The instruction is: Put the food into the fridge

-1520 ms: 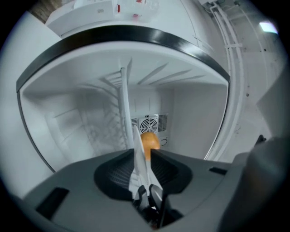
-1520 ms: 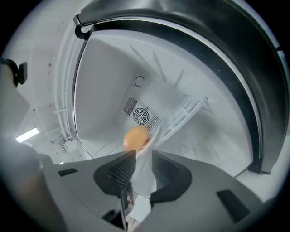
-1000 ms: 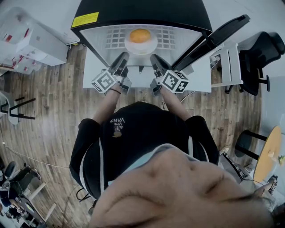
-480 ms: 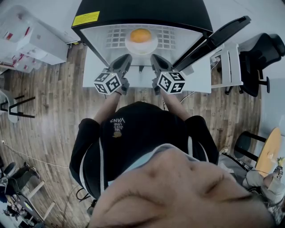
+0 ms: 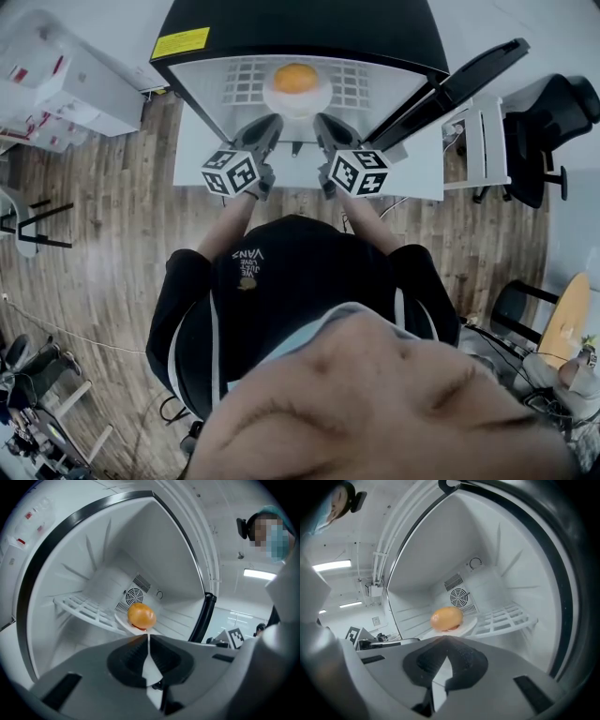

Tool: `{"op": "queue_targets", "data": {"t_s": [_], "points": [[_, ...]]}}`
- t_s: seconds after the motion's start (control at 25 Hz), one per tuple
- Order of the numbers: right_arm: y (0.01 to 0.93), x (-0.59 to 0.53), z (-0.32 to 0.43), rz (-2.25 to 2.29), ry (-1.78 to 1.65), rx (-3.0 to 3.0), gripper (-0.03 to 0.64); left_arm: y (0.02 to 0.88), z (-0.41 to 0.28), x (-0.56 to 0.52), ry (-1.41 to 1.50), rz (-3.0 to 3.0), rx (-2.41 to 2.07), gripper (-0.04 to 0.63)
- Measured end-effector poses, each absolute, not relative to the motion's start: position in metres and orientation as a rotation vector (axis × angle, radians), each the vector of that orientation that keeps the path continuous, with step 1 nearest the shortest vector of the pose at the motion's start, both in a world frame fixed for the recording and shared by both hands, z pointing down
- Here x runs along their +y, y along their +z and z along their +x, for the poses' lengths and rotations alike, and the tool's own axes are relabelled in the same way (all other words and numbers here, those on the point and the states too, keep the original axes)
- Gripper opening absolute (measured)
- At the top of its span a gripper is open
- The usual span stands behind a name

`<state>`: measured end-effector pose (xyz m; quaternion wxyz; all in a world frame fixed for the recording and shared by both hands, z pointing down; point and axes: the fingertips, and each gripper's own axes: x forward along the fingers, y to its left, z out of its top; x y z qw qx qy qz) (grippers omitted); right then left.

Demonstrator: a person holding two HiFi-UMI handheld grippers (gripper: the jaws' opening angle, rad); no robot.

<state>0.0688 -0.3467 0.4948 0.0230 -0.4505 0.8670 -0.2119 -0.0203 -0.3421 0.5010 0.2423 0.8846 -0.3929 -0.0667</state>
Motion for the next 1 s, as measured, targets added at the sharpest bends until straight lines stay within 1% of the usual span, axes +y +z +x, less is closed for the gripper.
{"op": "queue_targets", "data": {"t_s": [0.52,1.0], "points": [[0.493,-0.365,0.070,-1.409,-0.668,2.667,0.012,0.502,-0.020,-0.361,-0.136,2.409,-1.076,0.028],[0.493,-0.379,0.073,-1.432,-0.659,2.672,0.012,0.504,-0.018,-0.374,-0.155,2.367,-1.053,0.028]]}}
